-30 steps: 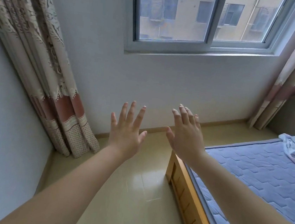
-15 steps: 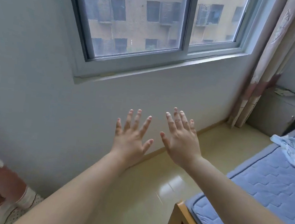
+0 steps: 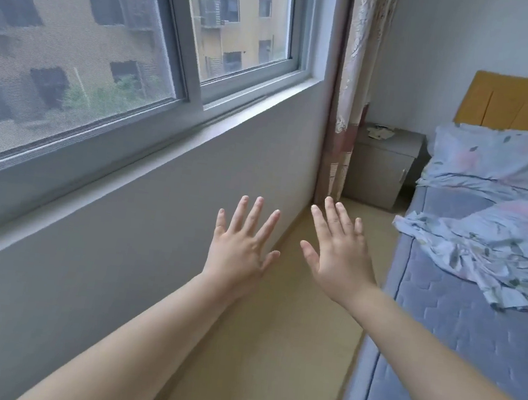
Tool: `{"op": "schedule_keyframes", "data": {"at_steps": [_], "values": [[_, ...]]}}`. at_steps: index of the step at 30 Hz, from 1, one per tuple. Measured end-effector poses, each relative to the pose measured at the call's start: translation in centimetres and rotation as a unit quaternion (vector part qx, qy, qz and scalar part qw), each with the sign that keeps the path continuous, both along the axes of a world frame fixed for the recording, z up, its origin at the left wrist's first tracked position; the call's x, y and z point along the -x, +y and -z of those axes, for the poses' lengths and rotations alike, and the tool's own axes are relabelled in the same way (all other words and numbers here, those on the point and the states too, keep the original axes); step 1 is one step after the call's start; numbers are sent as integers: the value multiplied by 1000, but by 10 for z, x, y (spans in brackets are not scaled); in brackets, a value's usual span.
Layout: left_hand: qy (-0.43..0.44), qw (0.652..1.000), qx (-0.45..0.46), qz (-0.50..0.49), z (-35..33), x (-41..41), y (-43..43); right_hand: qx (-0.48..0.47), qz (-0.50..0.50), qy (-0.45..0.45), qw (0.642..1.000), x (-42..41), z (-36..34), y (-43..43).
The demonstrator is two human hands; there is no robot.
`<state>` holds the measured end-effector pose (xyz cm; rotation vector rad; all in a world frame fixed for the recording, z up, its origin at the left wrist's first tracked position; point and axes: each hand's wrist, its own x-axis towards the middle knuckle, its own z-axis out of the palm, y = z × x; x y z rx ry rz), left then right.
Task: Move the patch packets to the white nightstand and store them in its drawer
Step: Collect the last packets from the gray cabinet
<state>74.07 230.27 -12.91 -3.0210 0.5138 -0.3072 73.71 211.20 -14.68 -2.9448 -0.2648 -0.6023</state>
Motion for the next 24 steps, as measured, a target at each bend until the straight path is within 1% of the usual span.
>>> {"op": "schedule_keyframes", "data": {"at_steps": [3,6,8,13,15,19,24], "values": [[3,999,-4,35,-3,-94,-14,1,39,11,999,-80,-3,-15],[-24,997,13,74,-5,-179,-30,7,64,22,998,-151,-7,-29],[-20,995,13,93,-3,-230,-44,7,83,34,996,-195,-7,-41],[-29,989,27,143,14,-371,-90,18,129,58,990,-321,4,-77],[-31,986,35,162,19,-434,-113,17,153,65,986,-376,7,-94],[-6,978,40,204,20,-563,-173,7,205,57,977,-491,-3,-139],[17,965,49,257,11,-695,-261,-2,280,81,957,-609,-21,-219]]}}
